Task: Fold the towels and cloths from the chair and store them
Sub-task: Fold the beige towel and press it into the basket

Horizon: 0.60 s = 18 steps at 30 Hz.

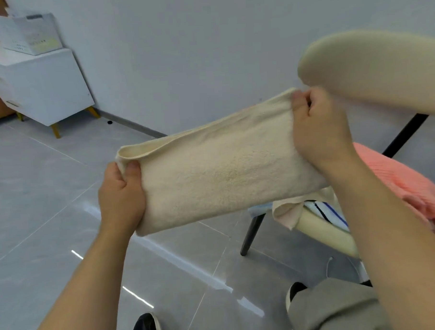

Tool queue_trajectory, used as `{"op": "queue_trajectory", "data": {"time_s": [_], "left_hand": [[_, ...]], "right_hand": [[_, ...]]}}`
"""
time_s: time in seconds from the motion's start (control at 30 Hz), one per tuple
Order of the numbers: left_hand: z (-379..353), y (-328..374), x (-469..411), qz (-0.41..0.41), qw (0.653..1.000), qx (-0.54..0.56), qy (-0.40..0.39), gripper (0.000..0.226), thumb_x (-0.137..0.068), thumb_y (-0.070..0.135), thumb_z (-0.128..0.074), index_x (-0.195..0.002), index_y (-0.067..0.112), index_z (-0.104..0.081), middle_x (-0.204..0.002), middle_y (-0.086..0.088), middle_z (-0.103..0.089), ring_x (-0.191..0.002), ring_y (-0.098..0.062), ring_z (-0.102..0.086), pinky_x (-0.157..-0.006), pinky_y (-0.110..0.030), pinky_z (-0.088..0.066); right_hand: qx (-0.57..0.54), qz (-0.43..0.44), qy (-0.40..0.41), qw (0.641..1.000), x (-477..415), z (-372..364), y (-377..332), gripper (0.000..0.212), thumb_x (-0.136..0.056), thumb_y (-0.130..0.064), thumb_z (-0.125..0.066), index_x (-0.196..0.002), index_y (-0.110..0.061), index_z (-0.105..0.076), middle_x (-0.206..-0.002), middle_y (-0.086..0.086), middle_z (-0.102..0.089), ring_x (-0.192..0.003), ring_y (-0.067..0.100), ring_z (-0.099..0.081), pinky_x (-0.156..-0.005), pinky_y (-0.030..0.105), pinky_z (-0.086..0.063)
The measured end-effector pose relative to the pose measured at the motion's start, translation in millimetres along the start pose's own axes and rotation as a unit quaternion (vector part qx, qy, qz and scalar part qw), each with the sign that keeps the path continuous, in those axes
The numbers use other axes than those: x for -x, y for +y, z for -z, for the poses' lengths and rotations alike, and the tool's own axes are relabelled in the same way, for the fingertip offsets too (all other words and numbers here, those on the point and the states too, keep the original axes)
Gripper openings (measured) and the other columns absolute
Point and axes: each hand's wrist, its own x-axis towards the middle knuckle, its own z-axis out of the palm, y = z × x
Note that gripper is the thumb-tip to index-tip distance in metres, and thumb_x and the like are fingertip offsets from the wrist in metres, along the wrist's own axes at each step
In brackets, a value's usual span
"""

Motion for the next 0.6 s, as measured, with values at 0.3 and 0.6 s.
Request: {"op": "queue_trajectory", "data": {"time_s": [0.3, 0.6], "left_hand": [[10, -13, -11, 0.189, 0.975, 0.03, -0.111, 0.033, -0.103, 0.043, -0.05, -0.093, 0.015, -0.063, -0.096, -0.007, -0.067, -0.075, -0.019, -0.061, -0.061, -0.032, -0.045], [19, -29, -20, 0.295, 0.949, 0.018, -0.11, 0.043, -0.102, 0.036, -0.054, -0.125, 0.0, -0.059, -0.114, -0.015, -0.067, -0.089, -0.03, -0.064, -0.076, -0.039, -0.05]], "right_hand": [[0.011, -0.126, -0.083, 0.988, 14, -46, 48, 0.041, -0.106, -0.039, -0.04, -0.096, -0.006, -0.062, -0.094, 0.009, -0.067, -0.084, 0.025, -0.059, -0.068, 0.031, -0.037], [0.044, -0.171, -0.209, 0.962, 32, -86, 66, 0.041, -0.105, -0.04, -0.045, -0.092, -0.005, -0.064, -0.087, 0.007, -0.06, -0.093, 0.031, -0.058, -0.068, 0.031, -0.034]]}}
